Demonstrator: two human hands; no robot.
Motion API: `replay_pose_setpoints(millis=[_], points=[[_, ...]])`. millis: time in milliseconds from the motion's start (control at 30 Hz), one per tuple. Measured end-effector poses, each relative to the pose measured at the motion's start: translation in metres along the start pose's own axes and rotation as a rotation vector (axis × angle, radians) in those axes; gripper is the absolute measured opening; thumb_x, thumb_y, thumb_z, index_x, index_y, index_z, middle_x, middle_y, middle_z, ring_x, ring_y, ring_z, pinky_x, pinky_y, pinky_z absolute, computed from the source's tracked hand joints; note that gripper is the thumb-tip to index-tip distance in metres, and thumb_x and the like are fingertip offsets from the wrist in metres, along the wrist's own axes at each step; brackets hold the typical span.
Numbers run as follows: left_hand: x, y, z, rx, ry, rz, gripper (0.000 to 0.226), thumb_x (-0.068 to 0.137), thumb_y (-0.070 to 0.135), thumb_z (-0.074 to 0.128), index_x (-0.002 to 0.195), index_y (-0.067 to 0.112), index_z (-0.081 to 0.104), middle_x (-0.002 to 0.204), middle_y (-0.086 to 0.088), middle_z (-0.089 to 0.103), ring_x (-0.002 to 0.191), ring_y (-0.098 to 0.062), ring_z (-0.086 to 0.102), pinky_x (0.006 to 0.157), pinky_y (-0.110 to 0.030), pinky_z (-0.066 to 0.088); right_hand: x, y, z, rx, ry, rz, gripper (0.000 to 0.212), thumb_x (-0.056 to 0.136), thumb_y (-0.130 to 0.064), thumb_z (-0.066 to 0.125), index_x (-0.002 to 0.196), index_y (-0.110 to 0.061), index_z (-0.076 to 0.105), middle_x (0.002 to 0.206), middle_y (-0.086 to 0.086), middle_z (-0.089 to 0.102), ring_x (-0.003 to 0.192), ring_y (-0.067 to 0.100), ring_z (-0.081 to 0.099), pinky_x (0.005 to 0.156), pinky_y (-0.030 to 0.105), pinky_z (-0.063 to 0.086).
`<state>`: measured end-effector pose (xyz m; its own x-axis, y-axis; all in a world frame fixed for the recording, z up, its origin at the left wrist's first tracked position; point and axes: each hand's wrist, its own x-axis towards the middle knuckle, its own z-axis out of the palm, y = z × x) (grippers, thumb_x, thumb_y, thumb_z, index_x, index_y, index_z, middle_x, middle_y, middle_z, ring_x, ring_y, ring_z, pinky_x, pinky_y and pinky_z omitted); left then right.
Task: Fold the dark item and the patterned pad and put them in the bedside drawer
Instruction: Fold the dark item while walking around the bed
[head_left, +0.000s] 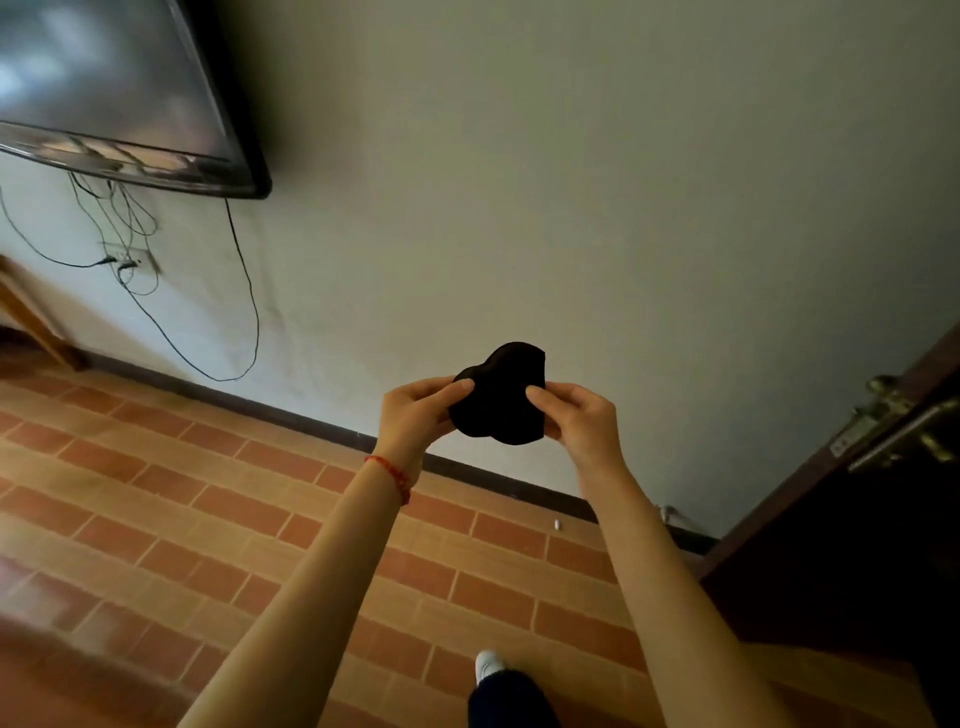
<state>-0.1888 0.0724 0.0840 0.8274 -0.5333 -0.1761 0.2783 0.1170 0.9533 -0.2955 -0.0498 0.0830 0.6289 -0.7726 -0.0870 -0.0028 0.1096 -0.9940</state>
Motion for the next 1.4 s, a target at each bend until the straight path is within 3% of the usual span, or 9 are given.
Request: replay_pose_setpoints(millis=[367,467,600,767,1000,1400], points=[[0.128,0.043,-0.022,-0.021,0.219,0.091,0.010,0.081,0.012,0.065,0.090,0.006,0.067,0.086,-0.011,0.070,0.078,-0.019,0.069,0.065,-0.019,0.056,0.161,-0.014,0.084,-0.045,-0.289,-0.015,0.018,0.081,-0.014,0.069,0.096,-0.005,0.067,0.090,0.010,0.069,0.087,0.024,0.068,0.070,0.023,0.058],[0.153,0.048,-0.034,-0.033,0.304,0.103,0.012,0.082,0.011,0.065,0.092,0.006,0.068,0.082,-0.007,0.070,0.070,-0.012,0.070,0.063,-0.018,0.055,0.194,-0.014,0.112,-0.045,-0.367,0.005,0.021,0.081,-0.014,0.069,0.099,-0.003,0.067,0.091,0.011,0.069,0.087,0.025,0.068,0.070,0.024,0.057],[0.179,0.050,-0.064,-0.052,0.436,0.102,0.015,0.079,0.011,0.067,0.093,0.004,0.068,0.082,-0.008,0.071,0.071,-0.015,0.070,0.064,-0.021,0.057,0.224,-0.007,0.157,-0.068,-0.475,0.035,0.025,0.080,-0.012,0.069,0.102,0.001,0.066,0.093,0.015,0.069,0.086,0.026,0.067,0.070,0.023,0.058],[0.206,0.053,-0.117,-0.073,0.561,0.114,0.017,0.078,0.011,0.068,0.093,0.002,0.068,0.073,-0.003,0.072,0.068,-0.015,0.070,0.061,-0.021,0.056,0.247,0.010,0.225,-0.095,-0.614,0.061,0.025,0.081,-0.012,0.068,0.102,0.001,0.066,0.090,0.011,0.068,0.085,0.025,0.068,0.071,0.025,0.058],[0.267,0.073,-0.206,-0.134,0.665,0.133,0.007,0.078,0.008,0.068,0.085,0.006,0.070,0.069,-0.003,0.072,0.064,-0.014,0.070,0.058,-0.020,0.056,0.281,0.020,0.337,-0.086,-0.721,0.081,0.019,0.081,-0.009,0.068,0.099,-0.001,0.066,0.081,0.003,0.068,0.075,0.015,0.067,0.063,0.016,0.056],[0.356,0.141,-0.382,-0.149,0.748,0.182,0.006,0.078,0.011,0.068,0.084,0.010,0.069,0.078,-0.006,0.070,0.066,-0.011,0.070,0.060,-0.020,0.056,0.321,0.022,0.556,-0.120,-0.823,0.081,0.020,0.081,-0.012,0.068,0.099,-0.002,0.066,0.090,0.010,0.069,0.081,0.019,0.068,0.063,0.017,0.056]])
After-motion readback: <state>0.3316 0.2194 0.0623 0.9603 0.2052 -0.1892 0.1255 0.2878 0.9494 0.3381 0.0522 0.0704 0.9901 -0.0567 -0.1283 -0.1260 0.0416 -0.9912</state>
